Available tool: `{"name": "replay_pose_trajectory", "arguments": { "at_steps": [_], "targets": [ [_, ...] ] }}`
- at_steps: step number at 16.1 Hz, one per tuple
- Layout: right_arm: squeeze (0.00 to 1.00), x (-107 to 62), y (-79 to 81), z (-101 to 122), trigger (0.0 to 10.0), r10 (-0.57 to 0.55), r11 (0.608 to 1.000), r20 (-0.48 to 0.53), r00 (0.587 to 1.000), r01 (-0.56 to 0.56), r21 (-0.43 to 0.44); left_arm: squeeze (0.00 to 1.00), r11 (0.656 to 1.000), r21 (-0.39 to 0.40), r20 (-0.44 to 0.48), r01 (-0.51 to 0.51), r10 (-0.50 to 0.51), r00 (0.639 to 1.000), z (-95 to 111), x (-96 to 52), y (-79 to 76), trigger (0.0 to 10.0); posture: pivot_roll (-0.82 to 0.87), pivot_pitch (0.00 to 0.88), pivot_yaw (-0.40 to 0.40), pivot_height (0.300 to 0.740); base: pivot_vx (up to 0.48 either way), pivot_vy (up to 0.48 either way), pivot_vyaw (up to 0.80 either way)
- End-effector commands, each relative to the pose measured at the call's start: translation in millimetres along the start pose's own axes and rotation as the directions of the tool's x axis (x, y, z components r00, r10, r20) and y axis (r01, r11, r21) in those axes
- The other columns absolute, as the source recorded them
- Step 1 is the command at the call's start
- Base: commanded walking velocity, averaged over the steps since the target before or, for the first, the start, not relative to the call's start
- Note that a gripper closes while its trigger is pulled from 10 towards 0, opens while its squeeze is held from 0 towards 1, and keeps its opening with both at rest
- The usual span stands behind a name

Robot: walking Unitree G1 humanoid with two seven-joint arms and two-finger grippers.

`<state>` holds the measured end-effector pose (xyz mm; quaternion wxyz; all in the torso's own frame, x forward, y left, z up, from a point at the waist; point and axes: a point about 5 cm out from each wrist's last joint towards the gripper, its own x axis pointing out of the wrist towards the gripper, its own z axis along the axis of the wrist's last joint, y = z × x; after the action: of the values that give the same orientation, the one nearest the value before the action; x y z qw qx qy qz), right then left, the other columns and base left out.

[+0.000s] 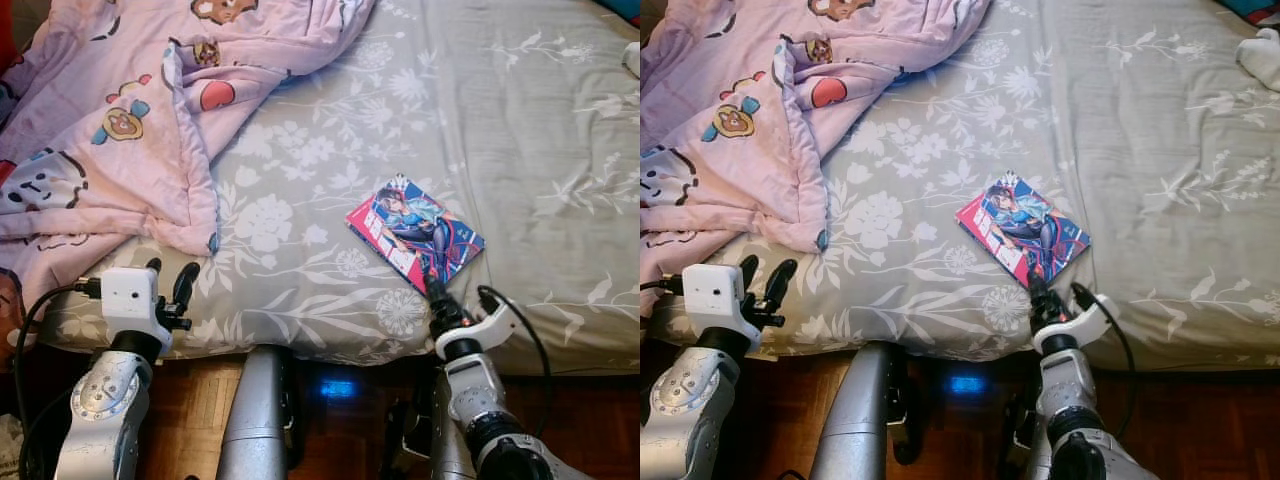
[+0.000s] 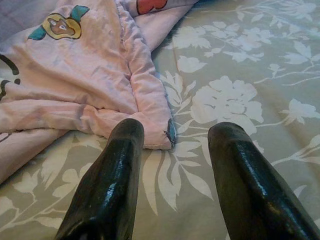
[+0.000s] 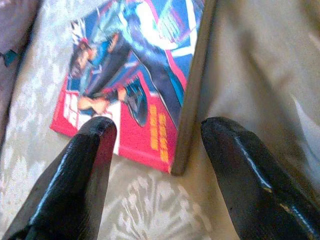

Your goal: Clean up the room

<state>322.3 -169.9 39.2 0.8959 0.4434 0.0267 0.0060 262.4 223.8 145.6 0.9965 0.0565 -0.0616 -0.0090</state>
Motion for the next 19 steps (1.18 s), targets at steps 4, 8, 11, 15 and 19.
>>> {"name": "replay_pose_trajectory", "arguments": {
  "at_steps": [4, 8, 11, 15, 19],
  "targets": [
    [0.0, -12.0, -8.4, -4, 10.0, 0.007, 0.999, 0.052, 0.999, -0.01, 0.05, 0.0, 1.0, -0.007, -0.041, -0.023, 0.023, 0.999, -8, -6.3, 5.6, 10.0, 0.36, 0.419, 0.046, 0.606, 0.0, 0.0, 0.0],
    [0.0, -14.6, -8.7, -3, 10.0, 0.031, 0.997, 0.077, 0.997, -0.037, 0.073, 0.0, 1.0, -0.007, -0.047, -0.025, 0.024, 0.999, -9, -8.3, 5.5, 10.0, 0.36, 0.433, 0.051, 0.606, 0.0, 0.0, 0.0],
    [0.0, -8.3, -5.1, -3, 10.0, 0.022, 0.996, 0.053, 0.998, -0.027, 0.087, 0.0, 1.0, -0.007, -0.053, -0.016, 0.016, 0.998, -9, -9.9, 4.5, 10.0, 0.37, 0.443, 0.062, 0.606, 0.0, 0.0, 0.0],
    [0.0, 2.9, 5.2, 0, 10.0, 0.025, 0.993, 0.049, 0.999, -0.03, 0.114, 0.0, 1.0, -0.001, -0.06, -0.016, 0.016, 0.998, -9, -12.6, 6.3, 10.0, 0.37, 0.455, 0.067, 0.606, 0.0, 0.0, 0.0],
    [0.0, 4.8, 4.6, 1, 10.0, -0.02, 0.987, 0.064, 0.998, 0.01, 0.16, 0.0, 1.0, 0.003, -0.068, -0.015, 0.015, 0.998, -9, -15.8, 6.9, 10.0, 0.38, 0.463, 0.072, 0.606, 0.0, 0.0, 0.0]
  ]
}}
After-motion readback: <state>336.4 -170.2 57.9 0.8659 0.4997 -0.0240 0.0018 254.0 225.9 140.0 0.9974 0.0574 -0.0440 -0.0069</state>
